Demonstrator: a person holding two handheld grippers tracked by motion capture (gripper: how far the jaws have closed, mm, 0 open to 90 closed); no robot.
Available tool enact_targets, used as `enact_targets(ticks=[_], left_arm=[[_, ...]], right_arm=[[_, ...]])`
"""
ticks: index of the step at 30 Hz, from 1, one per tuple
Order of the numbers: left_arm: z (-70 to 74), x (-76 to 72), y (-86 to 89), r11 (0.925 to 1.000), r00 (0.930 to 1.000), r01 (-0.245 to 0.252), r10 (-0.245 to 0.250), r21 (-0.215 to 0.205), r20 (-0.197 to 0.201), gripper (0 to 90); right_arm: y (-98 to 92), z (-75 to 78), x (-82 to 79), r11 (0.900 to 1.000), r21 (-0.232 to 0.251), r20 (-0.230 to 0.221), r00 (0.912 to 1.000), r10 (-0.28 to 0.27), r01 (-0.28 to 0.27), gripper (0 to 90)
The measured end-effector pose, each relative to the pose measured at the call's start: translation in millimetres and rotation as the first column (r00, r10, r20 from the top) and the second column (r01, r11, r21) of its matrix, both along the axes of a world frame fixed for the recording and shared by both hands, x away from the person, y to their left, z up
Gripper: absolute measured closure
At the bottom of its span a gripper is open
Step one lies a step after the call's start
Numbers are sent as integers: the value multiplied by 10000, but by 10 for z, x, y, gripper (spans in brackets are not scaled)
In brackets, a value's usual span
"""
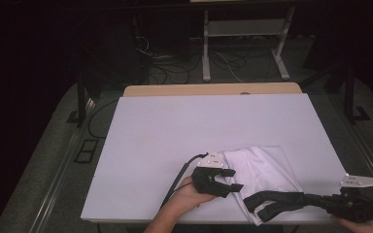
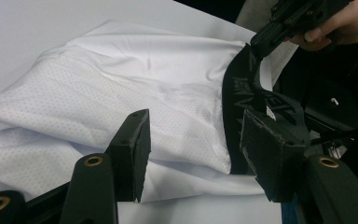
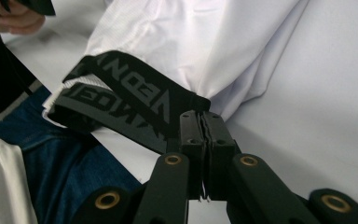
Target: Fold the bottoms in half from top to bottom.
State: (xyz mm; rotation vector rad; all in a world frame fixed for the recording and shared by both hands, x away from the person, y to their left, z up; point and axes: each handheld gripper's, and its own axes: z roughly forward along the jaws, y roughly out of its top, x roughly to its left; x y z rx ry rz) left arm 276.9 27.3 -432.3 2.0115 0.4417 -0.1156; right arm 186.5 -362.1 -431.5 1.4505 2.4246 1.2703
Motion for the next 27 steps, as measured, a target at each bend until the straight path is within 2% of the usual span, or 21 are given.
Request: enact_targets(ticks=[2, 4, 5, 10, 12, 14, 15, 16, 17, 18, 19, 21, 22, 23, 24, 25, 26, 27], left_arm=[[-6, 8, 0, 10000, 10000, -45, 46, 63, -7, 415], [-9, 11, 7, 9999, 10000, -91, 91, 83, 14, 411], [-11, 14, 12, 9999, 9999, -127, 127, 61, -35, 409], [-11, 27, 40, 9994, 9994, -335, 335, -2, -34, 395], [-11, 33, 48, 9992, 9992, -402, 402, 32, -20, 375], [-12, 38, 54, 9985, 9985, -547, 547, 1, -49, 305], [-12, 38, 54, 9985, 9985, -547, 547, 1, -49, 275], [-11, 47, 69, 9974, 9974, -718, 718, -17, -30, 275], [-12, 50, 74, 9968, 9968, -799, 799, -21, -61, 213], [-13, 58, 85, 9956, 9956, -935, 934, -1, -120, 169], [-14, 63, 98, 9947, 9947, -1022, 1020, -63, -147, 131], [-14, 63, 98, 9947, 9947, -1022, 1020, -63, -147, 137], [-14, 63, 98, 9947, 9947, -1022, 1020, -63, -147, 137], [-11, 92, 166, 9922, 9924, -1228, 1227, -200, -54, 137], [-11, 92, 166, 9922, 9924, -1228, 1227, -200, -54, 116], [-11, 92, 166, 9922, 9924, -1228, 1227, -200, -54, 116], [-14, 117, 217, 9904, 9907, -1361, 1360, -253, -57, 116], [-16, 123, 235, 9894, 9897, -1433, 1432, -247, -24, 87]], right_arm=[[0, -4, 1, 10000, -51, 29, 10000, -35, 35, 864], [10, -48, 13, 9992, -394, -54, 10000, -40, 38, 862], [9, -60, 13, 9991, -419, -98, 9999, -56, 52, 886], [3, -114, 12, 9993, -368, -152, 9998, -125, 119, 885], [1, -94, 5, 9993, -346, -29, 9999, -138, 137, 857], [-10, -63, 0, 9993, -299, 120, 9997, -220, 223, 802], [-10, -63, 0, 9993, -299, 120, 9997, -220, 223, 802], [-14, -52, 0, 9994, -244, 243, 9994, -251, 257, 762], [-8, -38, -6, 9989, -297, 427, 9985, -348, 361, 677], [-8, -36, -5, 9988, -268, 489, 9981, -386, 399, 649], [-5, -36, -6, 9989, -181, 599, 9973, -415, 427, 553], [-1, -40, -1, 9985, -214, 672, 9965, -490, 505, 553], [-1, -40, -1, 9985, -214, 672, 9965, -490, 505, 488], [-1, -40, -1, 9985, -214, 672, 9965, -490, 505, 488], [-1, -40, -1, 9985, -214, 672, 9965, -490, 505, 488], [24, -59, -1, 9983, -257, 1220, 9913, -492, 527, 488], [24, -59, -1, 9983, -257, 1220, 9913, -492, 527, 228], [35, -64, 6, 9977, -292, 1615, 9853, -552, 607, 120]])
